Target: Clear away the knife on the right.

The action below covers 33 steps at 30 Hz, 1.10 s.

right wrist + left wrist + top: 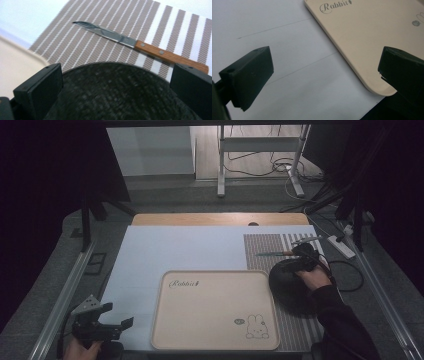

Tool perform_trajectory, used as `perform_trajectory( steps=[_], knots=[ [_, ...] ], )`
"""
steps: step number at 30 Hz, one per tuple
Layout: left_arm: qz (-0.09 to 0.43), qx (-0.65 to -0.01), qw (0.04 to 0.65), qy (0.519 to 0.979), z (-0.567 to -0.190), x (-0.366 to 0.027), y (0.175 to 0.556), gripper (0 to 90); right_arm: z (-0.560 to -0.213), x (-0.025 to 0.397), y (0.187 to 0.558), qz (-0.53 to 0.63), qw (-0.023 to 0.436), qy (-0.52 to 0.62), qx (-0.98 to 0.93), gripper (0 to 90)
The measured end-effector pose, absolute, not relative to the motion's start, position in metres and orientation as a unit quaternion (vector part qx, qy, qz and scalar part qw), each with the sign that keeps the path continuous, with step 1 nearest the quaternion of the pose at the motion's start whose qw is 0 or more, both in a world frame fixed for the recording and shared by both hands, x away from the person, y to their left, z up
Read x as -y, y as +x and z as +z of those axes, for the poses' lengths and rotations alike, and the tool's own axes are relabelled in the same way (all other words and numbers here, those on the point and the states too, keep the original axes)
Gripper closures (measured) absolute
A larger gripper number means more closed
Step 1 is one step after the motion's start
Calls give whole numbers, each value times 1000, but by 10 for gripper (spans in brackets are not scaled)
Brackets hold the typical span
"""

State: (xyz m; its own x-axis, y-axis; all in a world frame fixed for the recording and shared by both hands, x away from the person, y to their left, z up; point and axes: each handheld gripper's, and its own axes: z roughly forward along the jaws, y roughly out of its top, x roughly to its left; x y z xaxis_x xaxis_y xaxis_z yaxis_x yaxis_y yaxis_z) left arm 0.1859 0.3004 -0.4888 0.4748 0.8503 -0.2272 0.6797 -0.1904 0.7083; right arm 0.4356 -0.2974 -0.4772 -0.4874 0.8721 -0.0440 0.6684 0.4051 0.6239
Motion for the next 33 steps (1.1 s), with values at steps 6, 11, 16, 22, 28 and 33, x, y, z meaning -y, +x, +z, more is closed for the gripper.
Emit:
perform_trajectory(
  steps=[6, 11, 16, 22, 28, 33],
  knots=[
    [107, -502, 393, 763, -489, -301, 186, 2, -480, 301, 451, 272, 170, 493, -808, 0],
    [105, -502, 395, 762, -489, -301, 186, 2, -482, 305, 463, 259, 166, 504, -807, 0],
    [106, -502, 393, 763, -489, -301, 186, 0, -483, 308, 474, 253, 168, 511, -804, 0],
    [105, -503, 394, 762, -489, -301, 187, 0, -486, 307, 485, 242, 173, 509, -807, 0],
    [104, -503, 394, 762, -489, -301, 187, 0, -489, 309, 496, 239, 176, 511, -807, 22],
    [103, -503, 393, 763, -489, -301, 187, 0, -488, 312, 504, 243, 175, 516, -803, 121]
  ],
)
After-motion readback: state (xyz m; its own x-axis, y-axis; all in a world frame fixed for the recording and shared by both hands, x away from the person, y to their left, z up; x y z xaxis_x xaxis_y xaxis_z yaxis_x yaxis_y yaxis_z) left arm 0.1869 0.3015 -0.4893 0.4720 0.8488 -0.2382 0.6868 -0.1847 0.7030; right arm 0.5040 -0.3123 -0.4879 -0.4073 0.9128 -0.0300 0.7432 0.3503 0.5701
